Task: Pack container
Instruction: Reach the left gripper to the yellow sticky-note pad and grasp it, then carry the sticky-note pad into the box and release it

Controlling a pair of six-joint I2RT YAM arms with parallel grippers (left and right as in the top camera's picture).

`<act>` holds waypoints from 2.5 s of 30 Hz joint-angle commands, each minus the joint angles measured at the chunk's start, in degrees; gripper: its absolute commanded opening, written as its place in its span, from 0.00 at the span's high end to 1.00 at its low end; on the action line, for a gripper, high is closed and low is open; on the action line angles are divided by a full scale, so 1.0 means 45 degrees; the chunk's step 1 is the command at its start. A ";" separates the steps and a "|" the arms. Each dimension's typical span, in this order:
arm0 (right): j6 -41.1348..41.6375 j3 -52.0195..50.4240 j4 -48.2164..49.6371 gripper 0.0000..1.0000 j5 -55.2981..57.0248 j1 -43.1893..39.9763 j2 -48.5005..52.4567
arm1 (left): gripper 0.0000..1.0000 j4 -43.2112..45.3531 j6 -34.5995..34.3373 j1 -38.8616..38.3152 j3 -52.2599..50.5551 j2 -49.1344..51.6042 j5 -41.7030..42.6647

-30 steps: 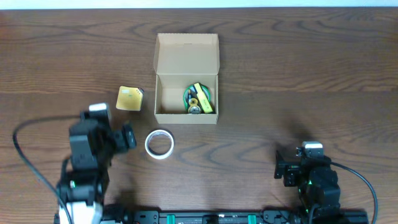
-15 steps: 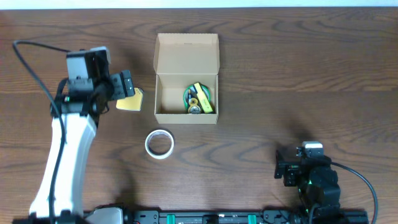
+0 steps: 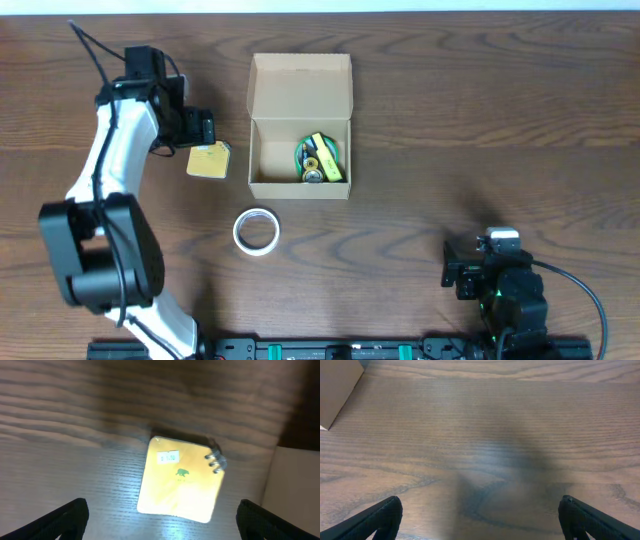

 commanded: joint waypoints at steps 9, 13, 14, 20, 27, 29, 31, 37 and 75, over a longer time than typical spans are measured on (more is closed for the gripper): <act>-0.0170 -0.0112 -0.0024 0.01 0.0034 -0.0146 -0.0078 | 0.05 -0.0015 0.1190 -0.0131 0.0699 0.2016 0.0617; -0.0170 -0.0112 -0.0024 0.01 0.0029 -0.0146 -0.0078 | 0.05 0.0019 0.1812 -0.0452 0.0699 0.2273 0.0670; -0.0170 -0.0112 -0.0024 0.01 0.0029 -0.0146 -0.0078 | 0.05 0.0029 0.1923 -0.0534 0.0699 0.2327 0.0685; -0.0170 -0.0112 -0.0024 0.01 0.0034 -0.0146 -0.0078 | 0.05 0.0010 0.2011 -0.0971 0.0699 0.2764 0.0670; -0.0170 -0.0112 -0.0024 0.01 0.0034 -0.0146 -0.0078 | 0.05 -0.0821 0.2006 -0.1035 0.0699 0.2866 0.0359; -0.0170 -0.0112 -0.0024 0.01 0.0029 -0.0146 -0.0078 | 0.05 -0.0996 0.2011 -0.1035 0.0695 0.2866 0.0272; -0.0170 -0.0112 -0.0024 0.01 0.0034 -0.0146 -0.0078 | 0.08 -0.0967 0.2011 -0.1035 0.0695 0.2866 0.0277; -0.0170 -0.0112 -0.0024 0.01 0.0029 -0.0146 -0.0078 | 0.22 -0.0811 0.2006 -0.1035 0.0695 0.2866 0.0287; -0.0170 -0.0112 -0.0024 0.01 0.0029 -0.0146 -0.0078 | 0.37 0.0418 0.0850 -0.1389 0.0675 -0.2633 0.0777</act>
